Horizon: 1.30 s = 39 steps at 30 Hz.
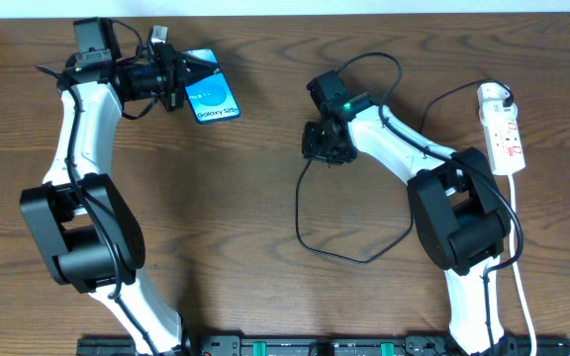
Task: Plug charger to phone and switch on socket
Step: 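Move the right gripper down and grasp the black USB-C cable plug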
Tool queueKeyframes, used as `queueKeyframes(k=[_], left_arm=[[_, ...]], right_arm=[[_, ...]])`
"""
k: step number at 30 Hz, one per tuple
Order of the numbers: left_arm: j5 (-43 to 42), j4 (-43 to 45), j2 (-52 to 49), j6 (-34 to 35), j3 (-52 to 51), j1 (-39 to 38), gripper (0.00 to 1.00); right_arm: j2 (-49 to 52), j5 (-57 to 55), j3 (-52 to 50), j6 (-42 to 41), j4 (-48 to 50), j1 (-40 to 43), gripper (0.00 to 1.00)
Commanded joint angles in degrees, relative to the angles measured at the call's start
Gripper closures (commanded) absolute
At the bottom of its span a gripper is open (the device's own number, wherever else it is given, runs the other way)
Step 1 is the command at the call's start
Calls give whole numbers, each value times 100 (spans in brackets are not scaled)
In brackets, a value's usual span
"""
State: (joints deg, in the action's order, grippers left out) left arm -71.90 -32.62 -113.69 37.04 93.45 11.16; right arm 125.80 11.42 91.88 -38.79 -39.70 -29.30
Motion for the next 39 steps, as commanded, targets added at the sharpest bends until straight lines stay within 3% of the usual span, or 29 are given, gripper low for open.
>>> queueKeyframes(k=[1,8,23,27,30,39], left_arm=[[-264,9,66,-39,17,2,93],[-262,9,66,-39,17,2,93],[-264,9,66,-39,17,2,93],[-264,7,66,-39,17,2,93],[-264,7,66,-37,17,2,93],[-249,7,66,-37,17,2,93]], right_arm=[[96,-186,31,-107,13,-44,65],[101,-299,15,-105,35,-48,70],[378,-699,15,-103,151,-264,71],[409,-702,15,-81,129,-251,81],[409,-699,15,125,136,-240,99],[389,-584,22,909,127,-28,99]])
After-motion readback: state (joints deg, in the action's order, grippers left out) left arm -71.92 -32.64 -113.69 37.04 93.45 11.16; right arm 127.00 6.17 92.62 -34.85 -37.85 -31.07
